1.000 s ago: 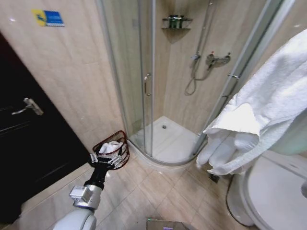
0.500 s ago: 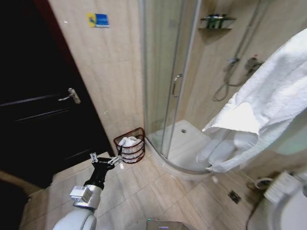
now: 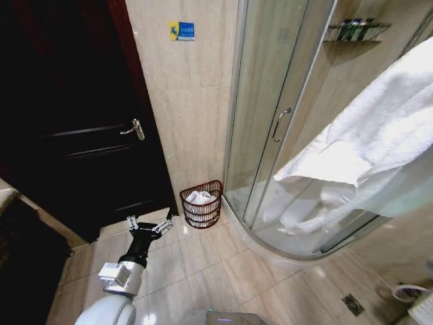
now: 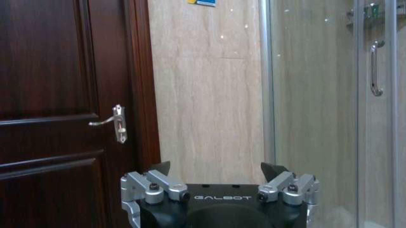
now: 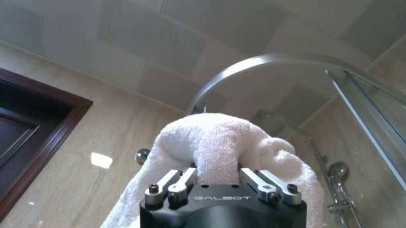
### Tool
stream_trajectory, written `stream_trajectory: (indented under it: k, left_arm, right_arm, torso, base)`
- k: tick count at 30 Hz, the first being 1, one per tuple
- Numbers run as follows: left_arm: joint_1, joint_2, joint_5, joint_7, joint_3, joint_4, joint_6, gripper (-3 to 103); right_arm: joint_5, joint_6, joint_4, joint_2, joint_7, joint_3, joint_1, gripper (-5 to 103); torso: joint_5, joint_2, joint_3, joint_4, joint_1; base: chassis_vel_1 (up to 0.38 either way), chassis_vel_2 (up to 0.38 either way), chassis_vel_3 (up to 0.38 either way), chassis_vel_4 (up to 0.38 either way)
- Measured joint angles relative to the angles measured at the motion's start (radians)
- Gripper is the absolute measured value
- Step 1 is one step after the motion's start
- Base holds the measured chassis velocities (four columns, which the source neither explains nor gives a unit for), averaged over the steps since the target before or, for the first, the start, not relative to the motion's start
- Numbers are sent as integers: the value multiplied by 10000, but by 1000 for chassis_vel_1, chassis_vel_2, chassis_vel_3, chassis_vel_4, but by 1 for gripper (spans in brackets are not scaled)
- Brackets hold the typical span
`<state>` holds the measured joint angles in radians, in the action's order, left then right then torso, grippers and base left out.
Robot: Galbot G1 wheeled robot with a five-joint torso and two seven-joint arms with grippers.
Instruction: Discard the used towel into the hamper.
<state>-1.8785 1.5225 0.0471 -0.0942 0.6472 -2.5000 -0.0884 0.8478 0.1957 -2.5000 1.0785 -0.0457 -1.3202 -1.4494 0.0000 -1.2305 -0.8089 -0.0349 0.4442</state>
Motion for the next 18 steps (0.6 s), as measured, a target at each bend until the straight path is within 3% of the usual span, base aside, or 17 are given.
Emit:
stream_trajectory:
  k: [8, 18]
  left_arm:
    - [0, 0, 0, 0, 0, 0, 1, 93]
    - [0, 0, 0, 0, 0, 0, 0, 93]
  right_arm:
    - [0, 1, 0, 37, -30, -13, -17, 20]
    - [0, 9, 0, 51, -41, -11, -18, 20]
  torso:
    - [0, -294, -158, 1, 133]
    - [0, -953, -508, 1, 441]
  base:
    - [0, 0, 0, 0]
    - [0, 0, 0, 0]
